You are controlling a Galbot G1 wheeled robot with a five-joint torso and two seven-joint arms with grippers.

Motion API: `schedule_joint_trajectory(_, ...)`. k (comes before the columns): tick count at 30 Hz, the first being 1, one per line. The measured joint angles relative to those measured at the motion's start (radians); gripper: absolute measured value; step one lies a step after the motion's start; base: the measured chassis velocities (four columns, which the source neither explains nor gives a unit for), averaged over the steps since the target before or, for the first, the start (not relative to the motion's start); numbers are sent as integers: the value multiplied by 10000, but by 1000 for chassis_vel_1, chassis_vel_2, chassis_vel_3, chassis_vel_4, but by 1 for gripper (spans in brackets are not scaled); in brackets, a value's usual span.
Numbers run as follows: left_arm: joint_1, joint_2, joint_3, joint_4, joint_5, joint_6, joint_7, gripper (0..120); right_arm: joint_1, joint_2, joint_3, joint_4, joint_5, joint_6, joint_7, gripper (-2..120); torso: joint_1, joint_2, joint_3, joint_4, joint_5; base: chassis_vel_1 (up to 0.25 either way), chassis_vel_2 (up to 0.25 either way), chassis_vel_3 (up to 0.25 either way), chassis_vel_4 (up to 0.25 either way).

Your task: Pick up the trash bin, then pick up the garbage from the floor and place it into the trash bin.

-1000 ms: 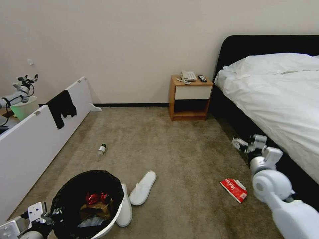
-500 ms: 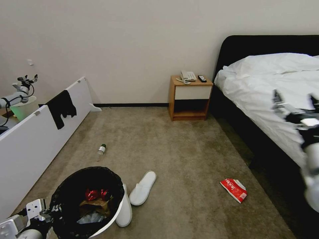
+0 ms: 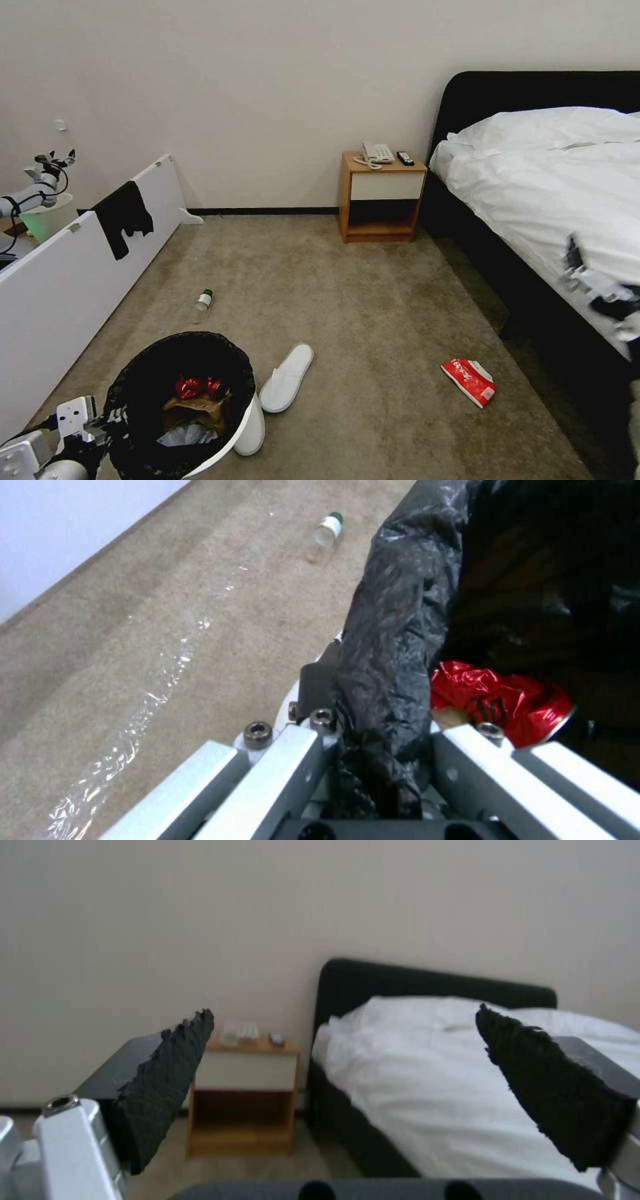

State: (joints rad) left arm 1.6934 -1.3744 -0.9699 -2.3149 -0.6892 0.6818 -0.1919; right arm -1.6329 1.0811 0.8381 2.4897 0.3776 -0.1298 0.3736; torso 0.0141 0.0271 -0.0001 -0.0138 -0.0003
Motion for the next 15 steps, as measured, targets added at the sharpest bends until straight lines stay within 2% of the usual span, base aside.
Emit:
schedule_joint_trajectory(9, 69, -117, 30, -101, 132, -13, 63, 2, -25, 46, -1133, -1147, -854, 448, -50, 100, 0, 0, 1, 1, 3, 0, 0, 0, 0)
schedule_joint_trajectory(15, 54, -239, 31, -117, 237, -28, 92, 2, 27, 62, -1549, -1435, -922, 587, -149, 100, 0, 0, 1, 0, 3, 0, 0, 0, 0)
